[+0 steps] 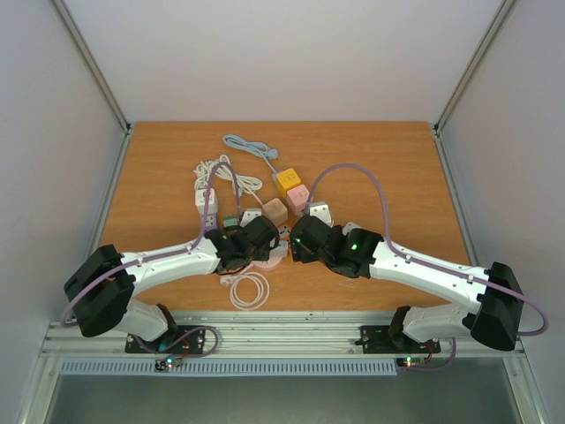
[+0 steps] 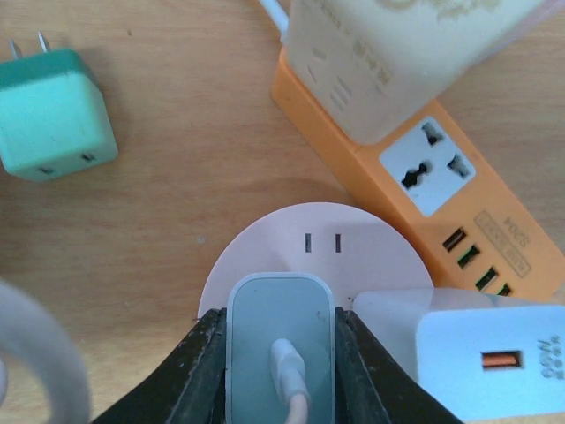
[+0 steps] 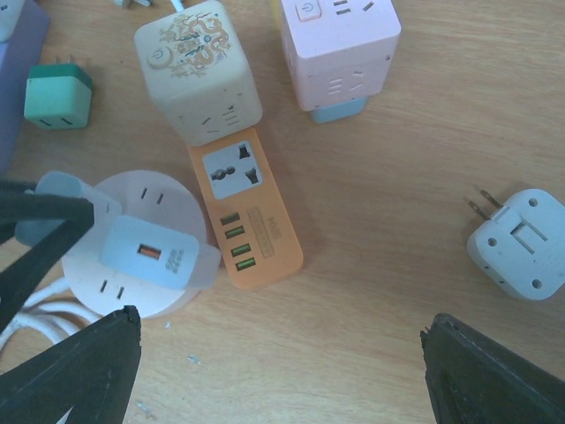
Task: Insert the plug
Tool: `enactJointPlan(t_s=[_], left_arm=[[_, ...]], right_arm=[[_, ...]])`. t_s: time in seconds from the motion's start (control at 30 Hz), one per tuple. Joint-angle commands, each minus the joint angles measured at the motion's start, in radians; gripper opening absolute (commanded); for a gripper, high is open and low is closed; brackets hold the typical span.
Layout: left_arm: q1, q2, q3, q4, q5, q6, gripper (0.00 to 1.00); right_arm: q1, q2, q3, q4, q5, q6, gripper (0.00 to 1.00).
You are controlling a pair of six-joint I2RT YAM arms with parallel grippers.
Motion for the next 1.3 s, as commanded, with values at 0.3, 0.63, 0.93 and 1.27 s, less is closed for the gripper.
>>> enactJointPlan(t_s=[0.3,0.63,0.93,1.27], left_arm=[[-0.035,0.02,-0.019,-0.141,0.065,-0.025,0.11],[-0.014,0.01,-0.024,-0.143,0.096,0.047,0.11],[0.007,0.013,-0.035,-0.105,0.087,0.091,0.1],[0.005,0.002,-0.178,0.005,0.066,0.082,0.08]], right_arm=[[-0.027,0.005,-0.002,-0.024,-0.091,0.116,0.86],[-0.123,0.009,-0.065,0.056,-0.257,0.218,0.81],[-0.135,0.035,-0.057,0.091,-0.327,0.17,0.73],[-0.136,0.084,-0.052,0.097,-0.302,0.191,0.71]])
